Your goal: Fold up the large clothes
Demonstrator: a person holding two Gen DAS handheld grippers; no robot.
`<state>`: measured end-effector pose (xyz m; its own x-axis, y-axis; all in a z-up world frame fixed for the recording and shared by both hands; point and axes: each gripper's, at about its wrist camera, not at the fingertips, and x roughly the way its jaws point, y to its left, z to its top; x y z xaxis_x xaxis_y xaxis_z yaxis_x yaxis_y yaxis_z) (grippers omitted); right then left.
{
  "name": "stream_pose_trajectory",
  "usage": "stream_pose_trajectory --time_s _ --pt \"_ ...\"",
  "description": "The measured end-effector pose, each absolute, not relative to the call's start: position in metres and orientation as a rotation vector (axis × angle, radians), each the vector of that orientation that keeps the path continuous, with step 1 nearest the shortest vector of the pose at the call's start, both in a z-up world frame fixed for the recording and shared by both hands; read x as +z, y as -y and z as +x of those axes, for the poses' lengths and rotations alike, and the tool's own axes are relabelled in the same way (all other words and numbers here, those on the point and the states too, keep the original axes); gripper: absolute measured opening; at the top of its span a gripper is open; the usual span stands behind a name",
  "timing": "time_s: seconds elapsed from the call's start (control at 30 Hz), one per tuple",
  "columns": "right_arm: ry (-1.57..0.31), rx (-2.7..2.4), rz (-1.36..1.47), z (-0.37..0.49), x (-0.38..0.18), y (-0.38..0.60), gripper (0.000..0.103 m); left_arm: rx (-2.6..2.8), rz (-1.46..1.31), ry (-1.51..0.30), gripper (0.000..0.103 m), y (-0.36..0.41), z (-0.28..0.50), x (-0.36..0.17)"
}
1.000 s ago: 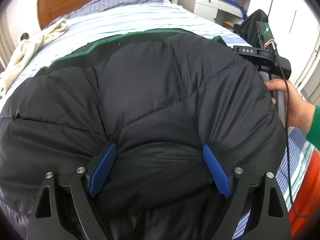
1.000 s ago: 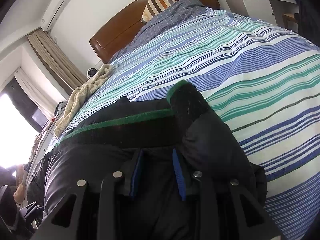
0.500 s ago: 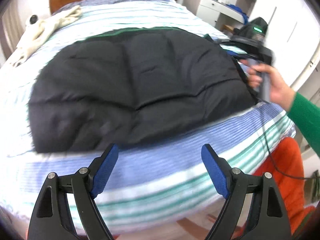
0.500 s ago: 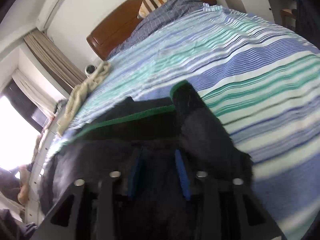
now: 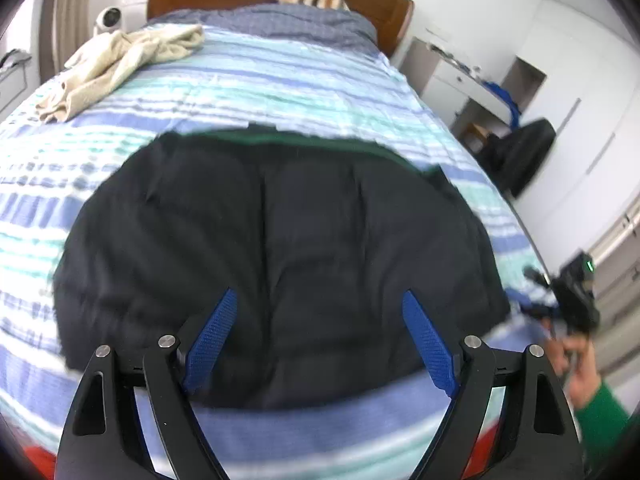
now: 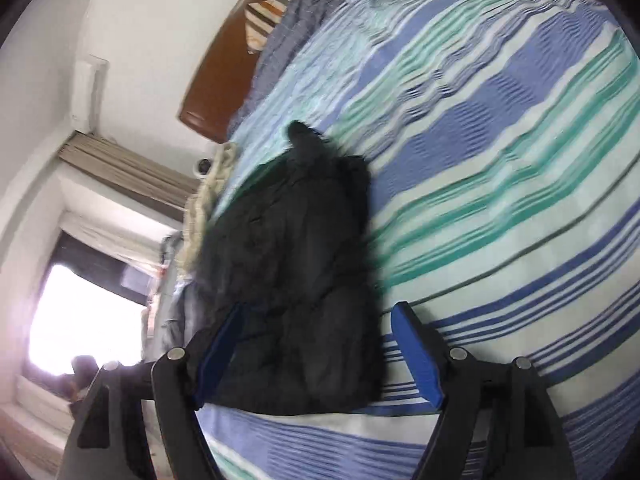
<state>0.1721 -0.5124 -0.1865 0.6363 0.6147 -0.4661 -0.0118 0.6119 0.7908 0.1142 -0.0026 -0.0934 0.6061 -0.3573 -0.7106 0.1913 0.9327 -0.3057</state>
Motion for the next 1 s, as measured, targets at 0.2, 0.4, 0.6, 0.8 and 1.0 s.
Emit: stream_pose_trajectory --time_s 0.2,0.4,0.6,0.8,1.0 --pt "-0.867 0.284 0.714 0.185 -0.191 0.491 0.079 -0.211 -0.192 -0.979 0.079 0.017 0.164 -0.122" --pt "-0.836 0.316 0.740 0.199 -0.193 0.498 0.079 -0.252 -0.071 -0.998 0.082 0.040 0.182 -0.157" --pt "-0.978 0.389 0.726 0.249 -0.218 0.481 0.078 -0.254 0.057 -0.964 0.088 0.051 0.175 -0.172" --pt "-1.025 0.474 0.788 0.268 -0.219 0.472 0.045 -0.274 0.057 -0.973 0.089 0.051 0.179 -0.173" --pt "-0.835 0.576 0.838 0.234 -0.153 0.451 0.031 -0.273 0.066 -0.945 0.089 0.049 0.178 -0.175"
